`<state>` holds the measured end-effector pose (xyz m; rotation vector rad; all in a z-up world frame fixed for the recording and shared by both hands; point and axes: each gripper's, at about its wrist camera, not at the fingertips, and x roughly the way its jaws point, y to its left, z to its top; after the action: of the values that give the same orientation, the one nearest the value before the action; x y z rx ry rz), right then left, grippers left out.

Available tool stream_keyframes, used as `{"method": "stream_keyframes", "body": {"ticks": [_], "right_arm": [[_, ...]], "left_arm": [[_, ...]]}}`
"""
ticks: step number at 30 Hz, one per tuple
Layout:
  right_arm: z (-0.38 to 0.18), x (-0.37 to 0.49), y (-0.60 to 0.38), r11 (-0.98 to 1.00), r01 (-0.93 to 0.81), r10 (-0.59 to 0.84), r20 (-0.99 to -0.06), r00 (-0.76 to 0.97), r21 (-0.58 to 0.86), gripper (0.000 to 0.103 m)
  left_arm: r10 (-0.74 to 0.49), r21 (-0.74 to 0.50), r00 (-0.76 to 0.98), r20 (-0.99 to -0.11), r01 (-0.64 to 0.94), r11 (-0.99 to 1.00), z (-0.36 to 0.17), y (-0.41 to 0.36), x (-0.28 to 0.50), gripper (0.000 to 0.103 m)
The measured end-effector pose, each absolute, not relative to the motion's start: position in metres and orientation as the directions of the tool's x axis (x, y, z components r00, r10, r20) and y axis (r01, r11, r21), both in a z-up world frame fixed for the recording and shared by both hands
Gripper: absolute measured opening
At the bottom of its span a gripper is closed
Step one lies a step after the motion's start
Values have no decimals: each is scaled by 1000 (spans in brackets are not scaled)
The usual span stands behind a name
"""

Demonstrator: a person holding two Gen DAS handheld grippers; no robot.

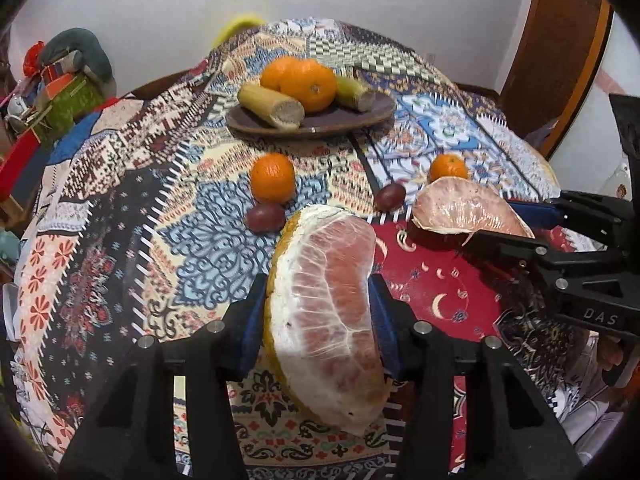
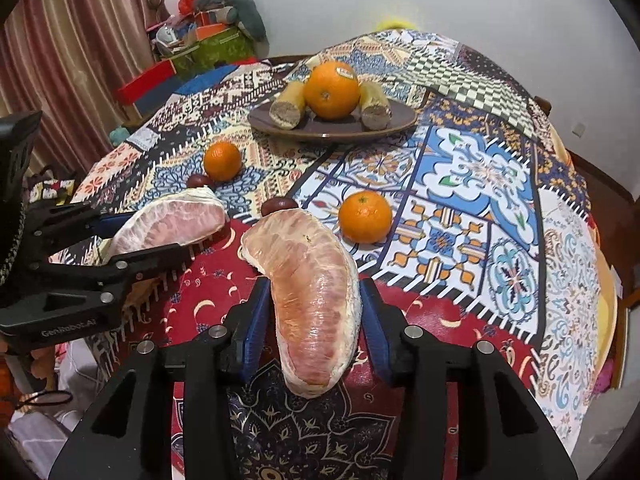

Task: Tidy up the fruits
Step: 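Carry both pomelo segments to the dark plate and release them beside the oranges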

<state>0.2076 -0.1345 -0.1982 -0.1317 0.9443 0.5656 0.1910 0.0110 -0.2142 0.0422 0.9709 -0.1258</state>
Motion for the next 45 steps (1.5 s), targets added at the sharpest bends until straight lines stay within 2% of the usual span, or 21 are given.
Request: {"method": "stream_keyframes", "body": {"ticks": [23,34,45], "right_arm": [[-129,248,-135,872,-478,417,-667,617,103,41],[-122,290,-136,884,-455,410,-646,644,107,41],[-138,330,-129,890,-445,391,-668,633,99,41]], "left_arm": [[-57,-15,730,-681,64,998,-136,38,226,48],[-51,-28,740,-671,44,999,-136,49,267,48],[-64,-42,729,-682,47,998,-151,53,315,48]]}}
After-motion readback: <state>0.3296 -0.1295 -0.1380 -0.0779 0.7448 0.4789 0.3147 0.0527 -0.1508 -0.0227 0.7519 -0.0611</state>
